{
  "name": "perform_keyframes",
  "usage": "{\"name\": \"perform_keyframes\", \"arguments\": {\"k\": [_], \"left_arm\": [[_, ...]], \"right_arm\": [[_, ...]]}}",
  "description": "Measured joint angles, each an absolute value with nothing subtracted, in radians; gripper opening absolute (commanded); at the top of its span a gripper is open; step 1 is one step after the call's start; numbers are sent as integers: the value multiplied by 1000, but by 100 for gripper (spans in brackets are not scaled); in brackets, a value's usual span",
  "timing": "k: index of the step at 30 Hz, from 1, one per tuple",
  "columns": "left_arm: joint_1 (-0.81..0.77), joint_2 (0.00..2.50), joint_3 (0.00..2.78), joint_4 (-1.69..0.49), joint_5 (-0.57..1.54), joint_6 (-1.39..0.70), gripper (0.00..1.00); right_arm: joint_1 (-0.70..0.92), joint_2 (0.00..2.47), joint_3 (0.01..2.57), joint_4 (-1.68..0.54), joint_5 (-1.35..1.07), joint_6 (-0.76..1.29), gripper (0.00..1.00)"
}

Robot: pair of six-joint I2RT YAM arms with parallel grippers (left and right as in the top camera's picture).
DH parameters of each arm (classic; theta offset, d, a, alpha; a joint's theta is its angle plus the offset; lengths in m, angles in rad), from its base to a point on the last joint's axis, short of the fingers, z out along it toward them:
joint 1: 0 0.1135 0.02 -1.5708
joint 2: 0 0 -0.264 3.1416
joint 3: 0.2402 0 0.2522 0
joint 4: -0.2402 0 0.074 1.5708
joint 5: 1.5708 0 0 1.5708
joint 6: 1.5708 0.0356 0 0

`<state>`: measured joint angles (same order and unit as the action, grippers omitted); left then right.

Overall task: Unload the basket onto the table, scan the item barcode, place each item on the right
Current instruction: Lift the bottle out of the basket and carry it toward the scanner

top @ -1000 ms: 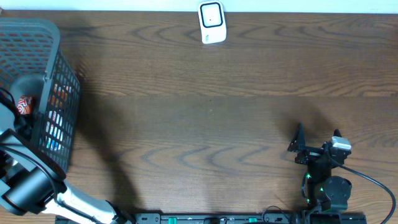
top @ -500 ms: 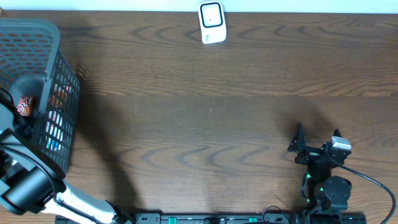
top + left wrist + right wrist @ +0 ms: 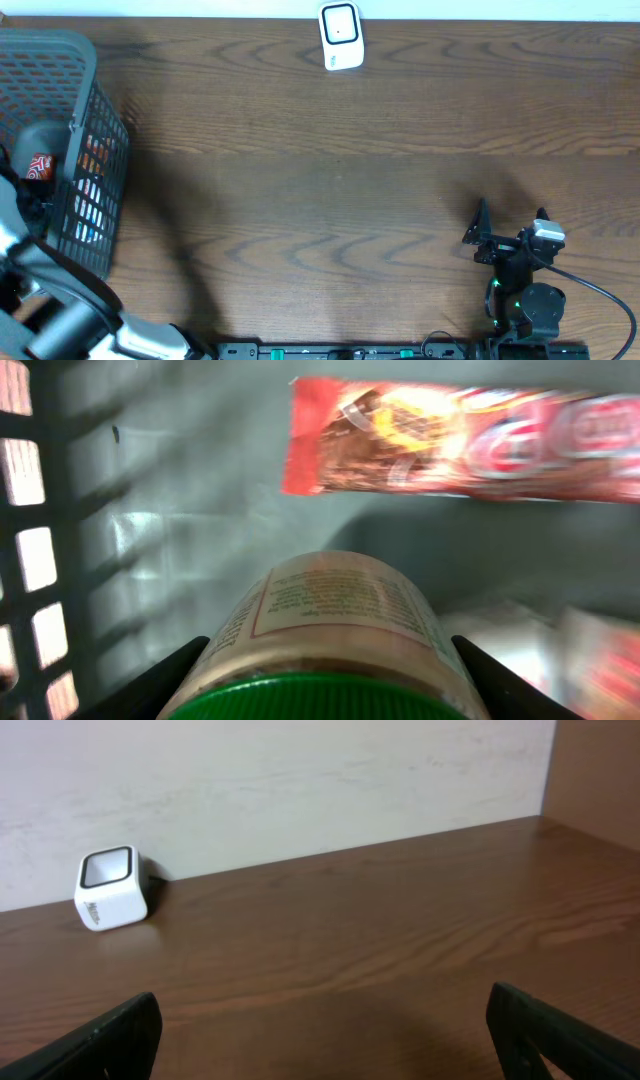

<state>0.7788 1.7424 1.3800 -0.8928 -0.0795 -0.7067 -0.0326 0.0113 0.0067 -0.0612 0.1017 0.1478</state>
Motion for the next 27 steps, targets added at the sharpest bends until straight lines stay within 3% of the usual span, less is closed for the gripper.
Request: {"name": "perform_keyframes", "arguments": {"k": [15, 27], "left_arm": [[779, 1247, 1422, -738, 267, -747, 65], [675, 1153, 1428, -593, 527, -865, 65]], "right_arm": [[-33, 11, 7, -61, 102, 148, 99], [-33, 11, 7, -61, 102, 148, 99]]}}
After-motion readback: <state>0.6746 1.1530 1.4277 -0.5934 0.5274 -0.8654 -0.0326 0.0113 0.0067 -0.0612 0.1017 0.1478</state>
